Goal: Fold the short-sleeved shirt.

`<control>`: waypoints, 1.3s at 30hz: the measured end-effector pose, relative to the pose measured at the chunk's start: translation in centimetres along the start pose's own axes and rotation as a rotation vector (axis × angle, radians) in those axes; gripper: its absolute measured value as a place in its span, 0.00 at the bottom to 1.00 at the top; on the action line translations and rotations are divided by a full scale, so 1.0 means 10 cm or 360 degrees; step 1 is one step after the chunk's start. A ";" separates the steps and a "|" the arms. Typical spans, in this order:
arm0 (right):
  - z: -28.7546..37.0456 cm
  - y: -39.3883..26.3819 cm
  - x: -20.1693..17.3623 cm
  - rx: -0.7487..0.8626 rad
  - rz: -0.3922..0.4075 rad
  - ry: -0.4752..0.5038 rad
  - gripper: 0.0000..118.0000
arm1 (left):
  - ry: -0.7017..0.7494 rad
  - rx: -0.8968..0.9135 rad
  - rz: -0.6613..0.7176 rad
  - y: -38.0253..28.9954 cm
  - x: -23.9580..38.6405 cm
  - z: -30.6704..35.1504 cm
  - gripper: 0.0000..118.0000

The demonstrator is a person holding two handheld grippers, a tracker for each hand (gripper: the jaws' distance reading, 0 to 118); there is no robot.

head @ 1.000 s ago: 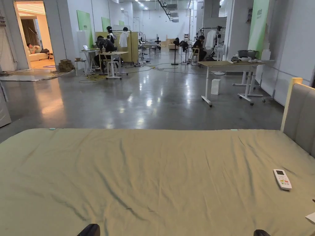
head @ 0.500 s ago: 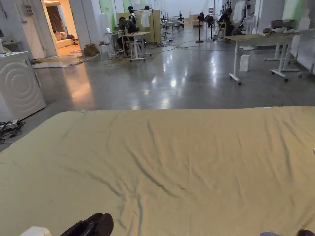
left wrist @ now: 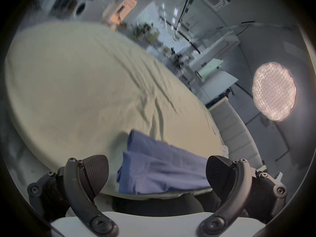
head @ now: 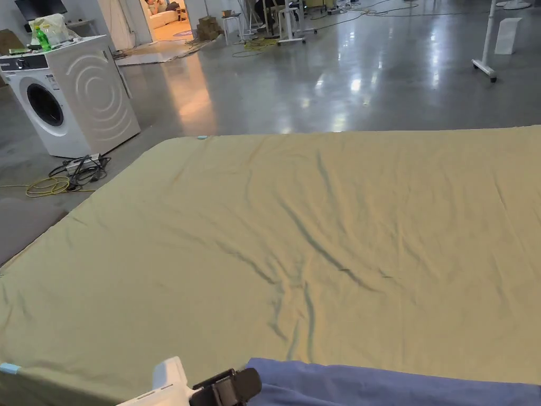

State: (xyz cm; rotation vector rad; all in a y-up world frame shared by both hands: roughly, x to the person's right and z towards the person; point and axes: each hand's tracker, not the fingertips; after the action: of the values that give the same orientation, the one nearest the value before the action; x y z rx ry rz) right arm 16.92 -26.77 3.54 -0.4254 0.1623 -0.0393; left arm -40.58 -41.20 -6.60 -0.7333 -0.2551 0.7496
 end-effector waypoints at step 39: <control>0.05 -0.20 0.05 -0.0107 -0.0167 0.0023 0.00 | -0.0137 0.0006 -0.0184 0.35 1.05 -0.53 0.11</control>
State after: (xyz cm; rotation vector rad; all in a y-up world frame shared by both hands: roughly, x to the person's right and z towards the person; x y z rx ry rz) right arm 17.45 -28.43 4.72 -0.5007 0.1556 -0.1405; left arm -32.46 -34.83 -13.33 -0.6778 -0.3708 0.6721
